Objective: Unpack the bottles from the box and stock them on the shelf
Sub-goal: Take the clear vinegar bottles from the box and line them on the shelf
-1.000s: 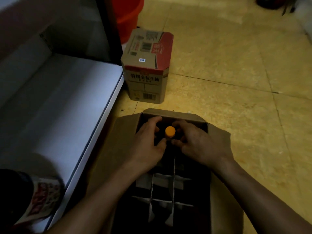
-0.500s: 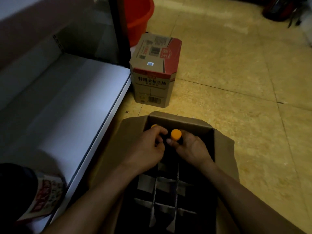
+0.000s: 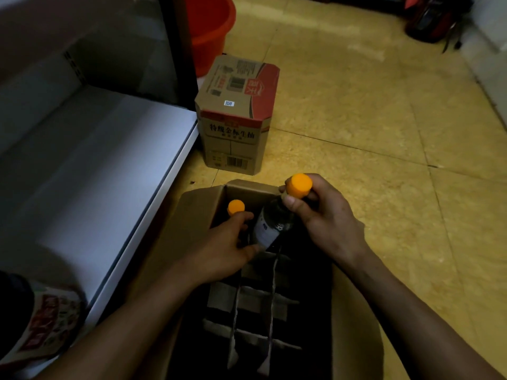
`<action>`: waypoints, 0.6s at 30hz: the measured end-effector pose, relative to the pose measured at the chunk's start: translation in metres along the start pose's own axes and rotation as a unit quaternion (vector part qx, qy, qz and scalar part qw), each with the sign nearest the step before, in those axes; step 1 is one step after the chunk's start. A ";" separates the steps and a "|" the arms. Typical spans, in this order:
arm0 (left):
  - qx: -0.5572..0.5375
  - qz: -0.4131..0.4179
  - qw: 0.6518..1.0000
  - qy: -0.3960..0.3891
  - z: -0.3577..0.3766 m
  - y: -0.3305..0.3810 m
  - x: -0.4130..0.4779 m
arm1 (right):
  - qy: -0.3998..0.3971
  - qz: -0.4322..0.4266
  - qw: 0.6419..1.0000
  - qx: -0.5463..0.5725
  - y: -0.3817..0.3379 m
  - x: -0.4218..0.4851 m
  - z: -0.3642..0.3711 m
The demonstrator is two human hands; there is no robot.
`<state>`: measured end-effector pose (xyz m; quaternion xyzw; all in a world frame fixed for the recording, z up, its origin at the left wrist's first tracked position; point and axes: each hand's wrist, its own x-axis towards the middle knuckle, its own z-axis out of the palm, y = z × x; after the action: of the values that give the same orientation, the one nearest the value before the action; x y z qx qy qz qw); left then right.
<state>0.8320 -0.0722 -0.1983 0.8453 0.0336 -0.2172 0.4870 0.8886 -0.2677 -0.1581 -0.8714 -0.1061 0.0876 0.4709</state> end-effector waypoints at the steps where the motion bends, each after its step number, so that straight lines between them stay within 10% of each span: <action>1: -0.005 0.007 1.000 0.000 0.002 0.000 0.000 | 0.003 -0.006 1.000 0.005 -0.003 -0.002 0.000; 18: -0.169 0.083 0.982 0.023 0.019 0.027 -0.001 | 0.077 -0.071 0.961 0.255 -0.051 -0.013 -0.011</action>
<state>0.8318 -0.1024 -0.1846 0.7555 0.0112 -0.1478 0.6381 0.8732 -0.2527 -0.1089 -0.7167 -0.1052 0.0103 0.6894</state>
